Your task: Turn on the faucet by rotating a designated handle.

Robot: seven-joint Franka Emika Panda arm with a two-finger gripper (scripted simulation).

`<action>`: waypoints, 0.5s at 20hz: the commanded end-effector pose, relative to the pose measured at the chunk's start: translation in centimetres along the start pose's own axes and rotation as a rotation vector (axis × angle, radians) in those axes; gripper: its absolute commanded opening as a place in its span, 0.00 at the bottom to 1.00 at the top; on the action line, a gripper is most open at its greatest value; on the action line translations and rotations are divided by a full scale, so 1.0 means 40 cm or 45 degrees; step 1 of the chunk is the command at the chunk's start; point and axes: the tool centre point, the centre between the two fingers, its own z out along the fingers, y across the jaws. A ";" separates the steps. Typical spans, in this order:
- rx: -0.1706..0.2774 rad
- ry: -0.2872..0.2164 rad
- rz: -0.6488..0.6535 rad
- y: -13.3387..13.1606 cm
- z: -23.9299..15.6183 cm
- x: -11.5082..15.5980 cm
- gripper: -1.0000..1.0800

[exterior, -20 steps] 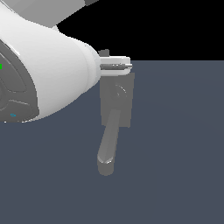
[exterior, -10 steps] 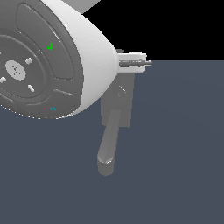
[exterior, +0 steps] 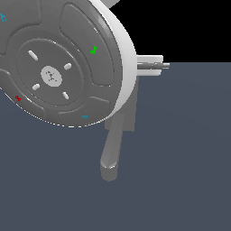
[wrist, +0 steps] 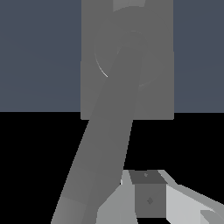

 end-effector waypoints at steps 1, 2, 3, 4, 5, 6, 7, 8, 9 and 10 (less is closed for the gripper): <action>0.007 -0.005 -0.004 -0.031 0.006 -0.003 0.00; 0.006 -0.007 -0.005 -0.039 0.007 -0.003 0.00; 0.006 -0.008 -0.006 -0.048 0.009 -0.003 0.00; 0.006 -0.010 -0.007 -0.056 0.010 -0.003 0.00; 0.006 -0.012 -0.008 -0.064 0.011 -0.003 0.00; 0.005 -0.013 -0.008 -0.072 0.012 -0.003 0.00; 0.005 -0.015 -0.009 -0.080 0.013 -0.003 0.00; 0.005 -0.017 -0.010 -0.088 0.014 -0.003 0.00; 0.005 -0.019 -0.011 -0.096 0.015 -0.003 0.00; 0.005 -0.021 -0.011 -0.104 0.016 -0.003 0.00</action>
